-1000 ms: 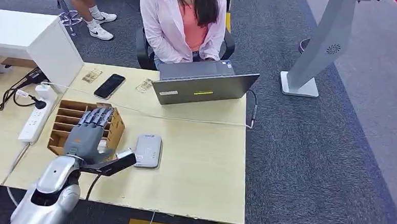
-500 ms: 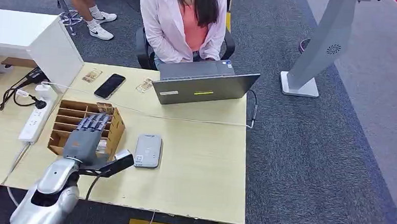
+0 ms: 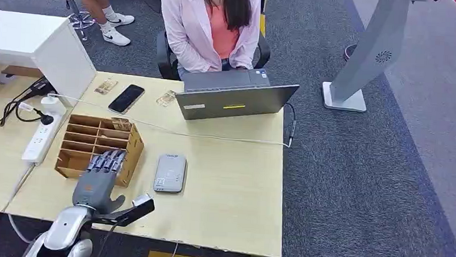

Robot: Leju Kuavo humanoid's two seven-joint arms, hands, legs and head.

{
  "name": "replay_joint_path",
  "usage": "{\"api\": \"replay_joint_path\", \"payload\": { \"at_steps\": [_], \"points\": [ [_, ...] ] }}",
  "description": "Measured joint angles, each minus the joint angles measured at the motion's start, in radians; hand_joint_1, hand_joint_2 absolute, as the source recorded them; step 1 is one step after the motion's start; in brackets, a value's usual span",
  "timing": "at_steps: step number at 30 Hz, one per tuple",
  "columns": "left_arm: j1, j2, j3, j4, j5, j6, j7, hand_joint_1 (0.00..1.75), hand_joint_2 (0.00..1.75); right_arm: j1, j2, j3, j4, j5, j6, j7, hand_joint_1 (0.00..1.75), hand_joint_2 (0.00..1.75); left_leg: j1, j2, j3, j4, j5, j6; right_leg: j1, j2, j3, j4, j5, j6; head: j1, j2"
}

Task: Pass the card to the sensor for recognition and then transmit it.

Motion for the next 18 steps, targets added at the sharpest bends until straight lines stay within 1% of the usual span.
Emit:
{"api": "replay_joint_path", "payload": {
  "at_steps": [7, 18],
  "points": [
    [0.041, 0.0, 0.005, -0.038, -0.007, 0.001, -0.003, 0.0, 1.75, 0.0, 0.002, -0.003, 0.0, 0.0, 0.0, -0.002, 0.0, 0.0, 0.0, 0.0, 0.0, 0.0, 0.0, 0.0, 0.0, 0.0, 0.0, 0.0, 0.0, 0.0, 0.0, 0.0],
    [0.07, 0.004, 0.019, -0.076, -0.01, 0.006, -0.003, 0.0, 1.75, 0.0, 0.004, -0.004, 0.0, 0.0, 0.0, -0.002, 0.0, 0.0, 0.0, 0.0, 0.0, 0.0, 0.0, 0.0, 0.0, 0.0, 0.0, 0.0, 0.0, 0.0, 0.0, 0.0]
  ]
}}
